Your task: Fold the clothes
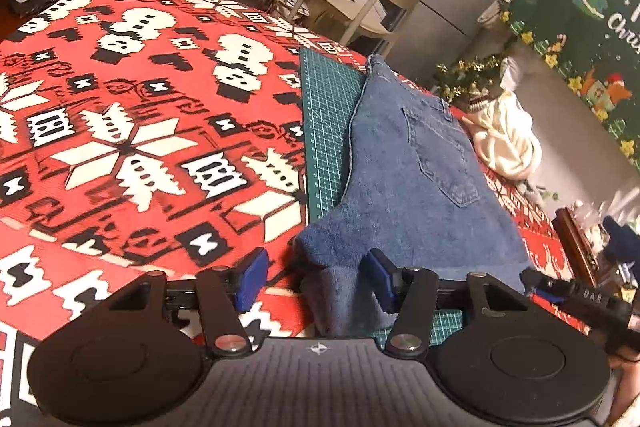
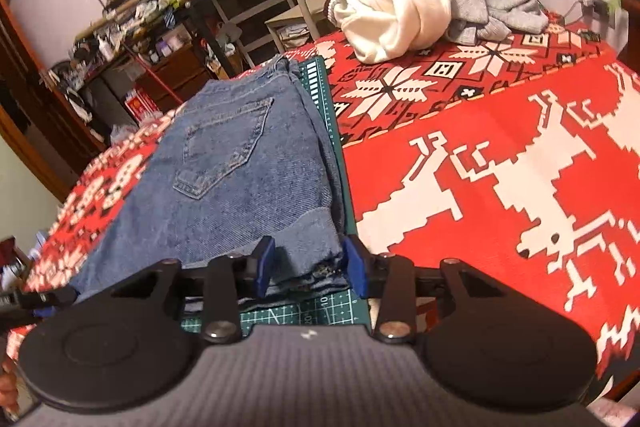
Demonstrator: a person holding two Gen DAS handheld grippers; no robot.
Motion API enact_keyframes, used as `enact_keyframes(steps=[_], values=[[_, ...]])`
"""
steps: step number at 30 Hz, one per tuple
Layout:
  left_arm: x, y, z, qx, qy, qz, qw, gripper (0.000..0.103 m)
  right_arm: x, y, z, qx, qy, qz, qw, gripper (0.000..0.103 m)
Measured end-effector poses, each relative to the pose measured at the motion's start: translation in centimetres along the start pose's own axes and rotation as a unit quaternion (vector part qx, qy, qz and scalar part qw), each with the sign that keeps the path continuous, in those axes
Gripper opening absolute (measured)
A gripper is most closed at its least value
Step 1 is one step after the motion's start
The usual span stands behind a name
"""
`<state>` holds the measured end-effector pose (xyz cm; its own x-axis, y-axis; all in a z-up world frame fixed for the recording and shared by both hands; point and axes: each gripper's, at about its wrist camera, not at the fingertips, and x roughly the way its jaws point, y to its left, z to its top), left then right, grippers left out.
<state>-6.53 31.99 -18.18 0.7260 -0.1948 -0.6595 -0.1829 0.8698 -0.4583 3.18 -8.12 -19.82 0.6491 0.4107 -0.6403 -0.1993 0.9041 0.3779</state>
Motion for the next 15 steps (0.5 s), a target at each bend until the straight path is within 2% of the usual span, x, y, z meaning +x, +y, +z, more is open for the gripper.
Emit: enact_keyframes(steps=[1, 2, 3, 5, 8, 15], values=[[0.2, -0.1, 0.1, -0.001, 0.004, -0.001, 1.0, 0.034, 0.1, 0.2, 0.0, -0.008, 0.002, -0.003, 1.0, 0.043], [0.3, -0.3, 0.0, -0.004, 0.008, -0.008, 0.9999, 0.028, 0.1, 0.5, -0.1, -0.018, 0.002, -0.009, 1.0, 0.039], [0.3, -0.6, -0.1, -0.001, 0.007, -0.005, 1.0, 0.026, 0.1, 0.8, -0.2, -0.028, 0.003, -0.014, 1.0, 0.032], [0.0, -1.4, -0.3, 0.022, 0.004, 0.004, 0.9997, 0.018, -0.1, 1.3, -0.3, -0.039, 0.006, -0.018, 0.999, 0.024], [-0.8, -2.1, -0.4, 0.037, 0.002, 0.014, 0.9992, 0.01, -0.4, 1.9, -0.4, -0.051, 0.008, -0.026, 0.998, 0.018], [-3.3, -1.6, -1.6, 0.027, 0.033, 0.004, 0.9991, 0.007, -3.1, 1.4, -1.6, -0.026, 0.033, -0.009, 0.999, 0.016]])
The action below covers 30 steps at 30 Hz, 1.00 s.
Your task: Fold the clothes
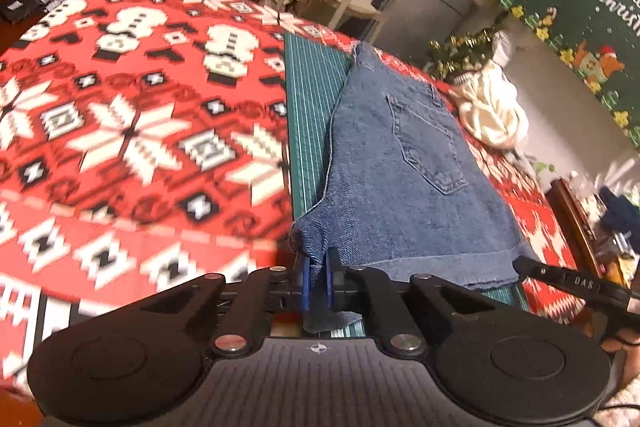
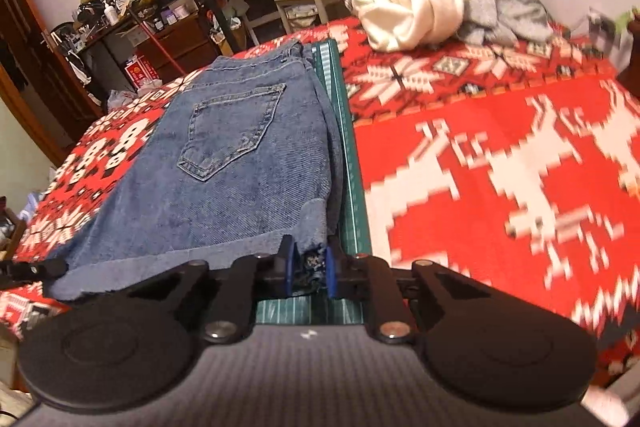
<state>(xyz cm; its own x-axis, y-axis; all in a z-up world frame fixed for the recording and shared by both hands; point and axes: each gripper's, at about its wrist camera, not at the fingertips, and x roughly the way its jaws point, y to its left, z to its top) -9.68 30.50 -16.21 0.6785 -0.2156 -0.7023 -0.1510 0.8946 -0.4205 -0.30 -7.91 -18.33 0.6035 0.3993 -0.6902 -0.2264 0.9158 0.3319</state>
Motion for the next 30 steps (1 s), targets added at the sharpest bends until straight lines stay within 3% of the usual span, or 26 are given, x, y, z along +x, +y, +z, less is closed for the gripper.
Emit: enact_keyframes(steps=[6, 10, 15, 17, 21, 24, 30], values=[[-2.2, -0.4, -3.6, -0.007, 0.025, -0.009, 0.9996, 0.009, -3.5, -0.5, -2.4, 0.011, 0.006, 0.0, 1.0, 0.017], [-3.4, -0.2, -4.3, -0.001, -0.004, 0.013, 0.9999, 0.019, -5.6, -0.9, -3.2, 0.011, -0.02, -0.01, 1.0, 0.021], [-5.6, -0.3, -2.3, 0.008, -0.06, 0.028, 0.9978, 0.018, -7.7, -0.2, -2.0, -0.017, -0.049, -0.025, 0.998, 0.021], [-5.4, -1.0, -1.2, 0.014, -0.069, 0.008, 0.9975, 0.018, -8.1, 0.7, -1.5, -0.031, -0.058, -0.021, 0.998, 0.022], [-2.6, -3.4, -0.1, 0.026, -0.051, -0.051, 0.9971, 0.018, -6.2, 3.0, -1.4, -0.058, -0.041, 0.0, 0.997, 0.022], [0.5, -4.6, -0.2, 0.031, -0.02, -0.057, 0.9977, 0.015, -4.2, 4.4, -1.5, -0.073, -0.024, 0.004, 0.997, 0.022], [3.3, -4.4, -1.8, 0.054, -0.008, -0.021, 0.9983, 0.015, -1.1, 5.4, -2.2, -0.095, -0.027, -0.015, 0.995, 0.026]])
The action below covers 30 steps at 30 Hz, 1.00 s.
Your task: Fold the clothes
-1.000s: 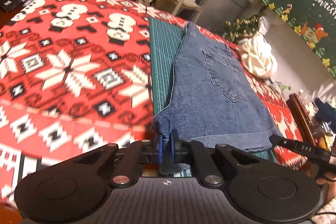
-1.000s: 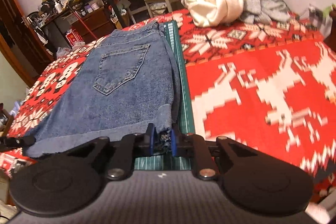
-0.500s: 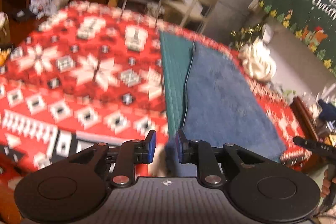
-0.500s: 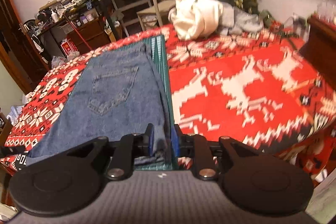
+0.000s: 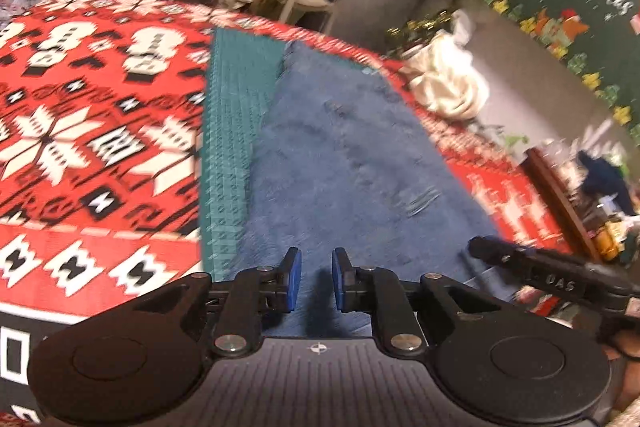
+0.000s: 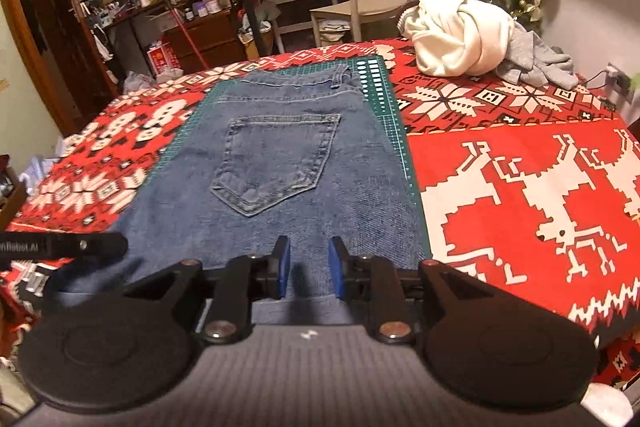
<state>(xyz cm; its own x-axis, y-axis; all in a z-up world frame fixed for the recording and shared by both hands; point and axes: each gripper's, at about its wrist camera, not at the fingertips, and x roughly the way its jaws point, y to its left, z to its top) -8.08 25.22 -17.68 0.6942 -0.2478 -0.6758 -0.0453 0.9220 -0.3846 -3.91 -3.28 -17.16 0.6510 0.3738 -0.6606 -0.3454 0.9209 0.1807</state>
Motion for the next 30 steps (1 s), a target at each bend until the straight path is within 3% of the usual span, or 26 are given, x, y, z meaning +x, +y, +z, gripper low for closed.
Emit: enact_keyframes(steps=[4, 7, 11, 12, 14, 16, 18, 21, 27, 30], values=[[-0.8, 2.1, -1.0, -0.018, -0.004, 0.014, 0.9997, 0.003, 0.8, -0.7, -1.2, -0.02, 0.005, -0.025, 0.999, 0.024], [-1.5, 3.3, -1.4, -0.044, -0.004, -0.01, 0.999, 0.003, 0.3, -1.4, -1.7, -0.017, -0.001, -0.021, 1.0, 0.023], [-1.8, 2.3, -1.2, -0.032, 0.005, -0.001, 0.9995, 0.003, -0.2, -1.0, -2.1, -0.024, -0.001, -0.028, 0.999, 0.028], [-1.9, 2.0, -1.1, -0.029, 0.008, 0.001, 0.9995, 0.007, -0.3, -0.7, -2.0, -0.027, -0.002, -0.029, 0.999, 0.032], [-1.9, 1.3, -0.7, -0.027, 0.01, 0.001, 0.9996, 0.029, -0.7, 0.0, -1.7, -0.034, -0.01, -0.027, 0.999, 0.042], [-2.4, 0.0, -0.3, -0.008, -0.001, 0.004, 1.0, 0.04, -1.4, 0.8, -1.3, -0.046, -0.022, -0.023, 0.998, 0.044], [-2.7, -1.4, 0.2, 0.018, -0.013, 0.009, 0.9997, 0.045, -2.0, 1.4, -0.7, -0.055, -0.033, -0.016, 0.998, 0.052], [-2.3, -3.3, 0.8, 0.056, -0.026, 0.01, 0.998, 0.065, -1.8, 2.3, 0.4, -0.063, -0.039, -0.013, 0.997, 0.062], [2.2, -3.9, 0.7, 0.083, 0.011, 0.038, 0.9957, 0.067, 1.2, 3.0, 0.7, -0.067, -0.005, -0.017, 0.998, 0.072], [2.5, -4.3, 0.2, 0.109, 0.0, 0.045, 0.993, 0.071, 2.6, 2.9, -0.2, -0.068, 0.019, -0.022, 0.997, 0.08]])
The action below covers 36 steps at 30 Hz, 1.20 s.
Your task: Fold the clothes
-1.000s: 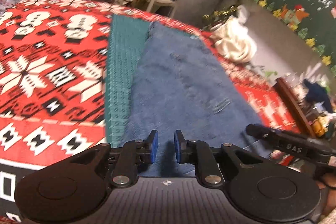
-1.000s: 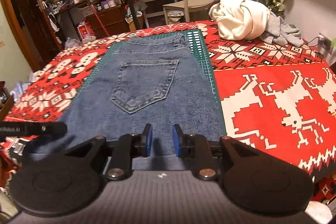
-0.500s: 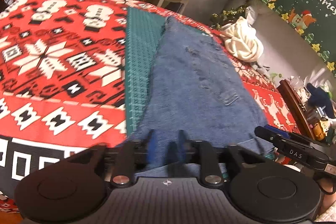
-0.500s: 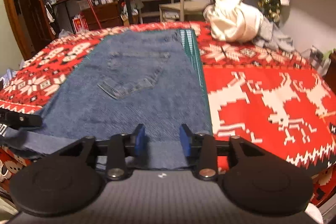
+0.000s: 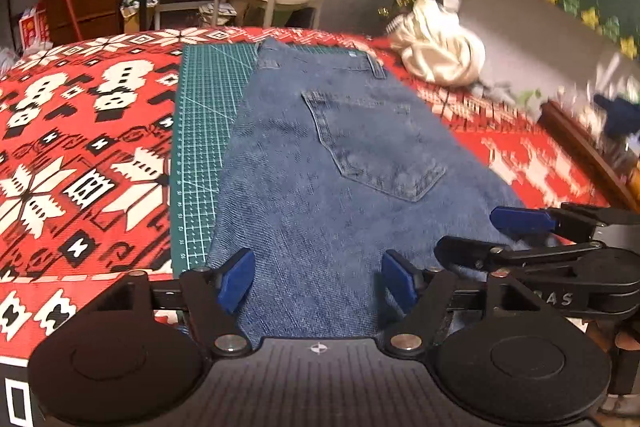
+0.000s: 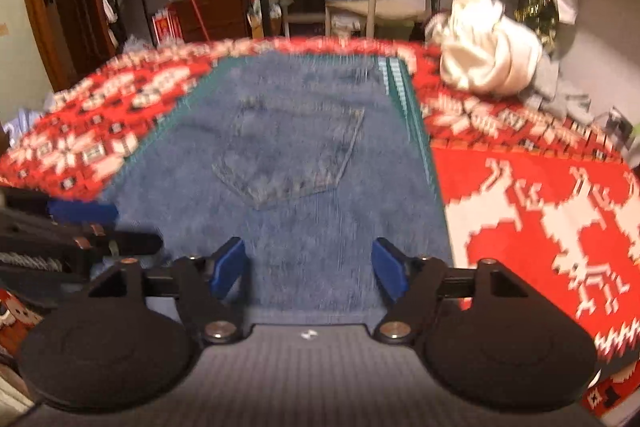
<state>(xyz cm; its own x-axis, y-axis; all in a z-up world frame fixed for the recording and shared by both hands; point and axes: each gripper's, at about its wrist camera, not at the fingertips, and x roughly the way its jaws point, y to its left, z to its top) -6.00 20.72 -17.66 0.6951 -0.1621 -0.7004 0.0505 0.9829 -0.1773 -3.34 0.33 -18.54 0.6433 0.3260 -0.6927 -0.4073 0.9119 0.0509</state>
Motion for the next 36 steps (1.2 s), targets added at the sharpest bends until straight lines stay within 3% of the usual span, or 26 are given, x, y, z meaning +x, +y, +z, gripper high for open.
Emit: enact_keyframes(steps=[3, 5, 9, 14, 20, 25, 32, 36], values=[[0.2, -0.6, -0.4, 0.027, -0.003, 0.005, 0.9996, 0.076, 0.5, 0.7, -0.9, -0.022, 0.001, -0.006, 1.0, 0.089], [0.1, -0.4, -0.4, 0.018, -0.003, -0.001, 0.9998, 0.08, 0.5, 0.8, -1.1, -0.027, 0.0, -0.01, 1.0, 0.091], [0.1, 1.0, 0.0, -0.025, 0.003, -0.048, 0.9985, 0.092, 0.7, 0.3, -0.8, -0.009, 0.015, 0.007, 1.0, 0.101], [0.5, 0.8, 0.6, -0.046, 0.022, -0.049, 0.9975, 0.103, 0.8, 0.6, -0.5, -0.003, 0.027, 0.011, 1.0, 0.102], [1.1, -0.7, 0.7, -0.021, 0.027, -0.012, 0.9993, 0.103, 1.1, 2.1, -0.6, -0.021, 0.029, -0.024, 0.999, 0.102], [1.3, -0.3, 1.3, -0.019, 0.046, -0.024, 0.9984, 0.103, 1.3, 1.9, 0.0, -0.025, 0.051, -0.02, 0.998, 0.102], [1.2, 0.9, 1.3, -0.085, 0.024, -0.047, 0.995, 0.103, 1.8, 1.9, 0.5, -0.023, 0.058, -0.018, 0.998, 0.102], [1.3, 0.6, 1.5, -0.082, 0.028, -0.042, 0.9954, 0.103, 2.0, 1.9, 0.9, -0.021, 0.069, -0.017, 0.997, 0.102]])
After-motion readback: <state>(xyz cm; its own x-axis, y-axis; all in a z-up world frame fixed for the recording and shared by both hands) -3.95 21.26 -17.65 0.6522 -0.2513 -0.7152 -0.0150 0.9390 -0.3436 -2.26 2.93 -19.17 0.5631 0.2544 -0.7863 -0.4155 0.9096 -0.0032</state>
